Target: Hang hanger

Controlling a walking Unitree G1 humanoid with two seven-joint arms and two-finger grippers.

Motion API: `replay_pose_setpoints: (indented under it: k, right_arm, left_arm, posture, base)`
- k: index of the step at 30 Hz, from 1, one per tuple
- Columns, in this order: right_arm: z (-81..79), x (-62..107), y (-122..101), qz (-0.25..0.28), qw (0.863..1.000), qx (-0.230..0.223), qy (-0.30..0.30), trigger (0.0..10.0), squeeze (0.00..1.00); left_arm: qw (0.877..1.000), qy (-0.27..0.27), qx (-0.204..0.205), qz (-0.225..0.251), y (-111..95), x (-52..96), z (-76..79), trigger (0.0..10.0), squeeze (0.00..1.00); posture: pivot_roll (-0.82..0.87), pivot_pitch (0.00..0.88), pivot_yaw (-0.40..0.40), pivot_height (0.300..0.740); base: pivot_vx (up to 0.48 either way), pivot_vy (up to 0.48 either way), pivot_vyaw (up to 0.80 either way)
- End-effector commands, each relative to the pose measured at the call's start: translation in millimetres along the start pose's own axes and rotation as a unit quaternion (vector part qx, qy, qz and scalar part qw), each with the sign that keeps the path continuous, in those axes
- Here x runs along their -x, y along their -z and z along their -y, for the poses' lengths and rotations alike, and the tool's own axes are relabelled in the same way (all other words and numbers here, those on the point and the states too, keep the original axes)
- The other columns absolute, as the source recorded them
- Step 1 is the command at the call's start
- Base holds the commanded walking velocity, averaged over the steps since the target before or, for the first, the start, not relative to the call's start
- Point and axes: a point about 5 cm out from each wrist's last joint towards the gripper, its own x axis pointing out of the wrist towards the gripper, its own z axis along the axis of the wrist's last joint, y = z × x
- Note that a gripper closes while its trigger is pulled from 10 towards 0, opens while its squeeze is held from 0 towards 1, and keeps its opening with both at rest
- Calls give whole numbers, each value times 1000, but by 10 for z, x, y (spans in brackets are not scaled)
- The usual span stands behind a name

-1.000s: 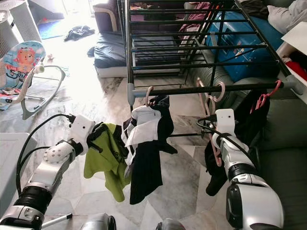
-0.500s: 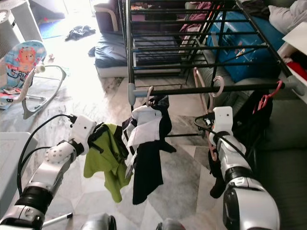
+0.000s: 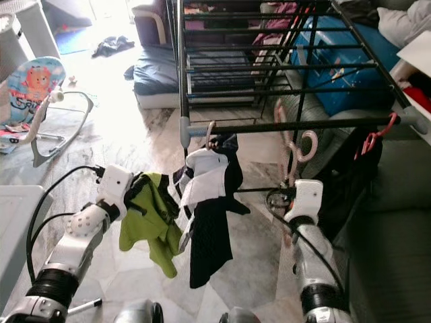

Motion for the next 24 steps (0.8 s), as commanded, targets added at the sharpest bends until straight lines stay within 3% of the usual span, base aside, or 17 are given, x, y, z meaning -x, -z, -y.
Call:
replay_pose_setpoints:
  k: [1,9,11,16,24]
  right_arm:
    - [-29,24,-111,13,1000,1,3,10000,0]
    - [0,83,-113,-34,999,19,18,10000,0]
    - [48,85,-130,-43,997,53,23,10000,0]
    - [59,40,-161,-56,996,72,21,10000,0]
    - [61,4,-167,-49,995,55,72,10000,0]
  left_arm:
    - [1000,-5,-12,22,-98,-18,-17,10000,0]
    - [999,-7,-20,27,-147,-35,-40,10000,0]
    - [999,-6,-21,26,-145,-21,-48,10000,0]
    - [1000,-5,-24,19,-95,26,-72,10000,0]
    - [1000,-13,-18,16,-54,60,-51,10000,0]
  posture:
    - [-72,0,-8,740]
    - [-78,0,-8,740]
    - [-79,0,-3,740]
    - [-77,0,0,740]
    - [-57,0,-17,740]
  base:
    - [0,0,0]
    - [-65,0,0]
    - [-281,0,0]
    - [-289,0,0]
    - [-307,0,0]
